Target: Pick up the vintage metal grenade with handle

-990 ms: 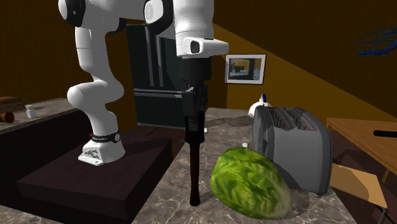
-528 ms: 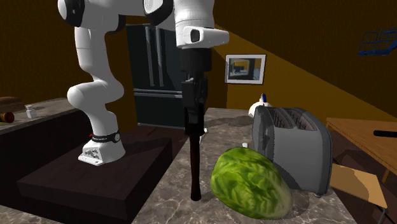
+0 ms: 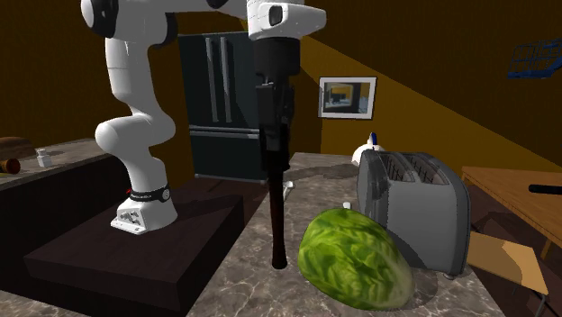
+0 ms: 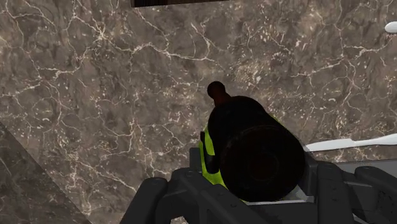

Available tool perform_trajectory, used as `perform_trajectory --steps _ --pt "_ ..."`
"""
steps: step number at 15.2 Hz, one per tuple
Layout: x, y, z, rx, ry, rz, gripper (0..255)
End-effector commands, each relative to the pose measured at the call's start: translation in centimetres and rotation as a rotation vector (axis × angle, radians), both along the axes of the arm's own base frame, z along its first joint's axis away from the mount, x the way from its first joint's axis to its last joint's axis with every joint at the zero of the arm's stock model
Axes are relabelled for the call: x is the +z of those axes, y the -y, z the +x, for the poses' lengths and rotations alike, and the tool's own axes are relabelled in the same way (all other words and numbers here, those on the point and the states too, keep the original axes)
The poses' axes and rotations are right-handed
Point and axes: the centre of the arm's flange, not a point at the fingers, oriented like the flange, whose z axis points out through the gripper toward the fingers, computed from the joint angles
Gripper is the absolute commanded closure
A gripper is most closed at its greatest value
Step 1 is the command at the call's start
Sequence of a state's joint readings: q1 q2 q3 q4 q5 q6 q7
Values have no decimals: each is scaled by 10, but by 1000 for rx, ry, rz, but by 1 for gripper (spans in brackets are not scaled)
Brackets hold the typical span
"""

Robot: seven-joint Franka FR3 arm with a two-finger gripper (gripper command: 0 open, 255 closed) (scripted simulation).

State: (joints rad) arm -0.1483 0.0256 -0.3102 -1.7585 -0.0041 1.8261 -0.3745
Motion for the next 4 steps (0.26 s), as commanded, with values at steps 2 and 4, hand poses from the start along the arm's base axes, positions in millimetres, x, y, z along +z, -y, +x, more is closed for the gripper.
perform_trajectory --steps 2,4 --pt "16 0 1 0 0 0 255" --pt "17 0 1 0 0 0 255"
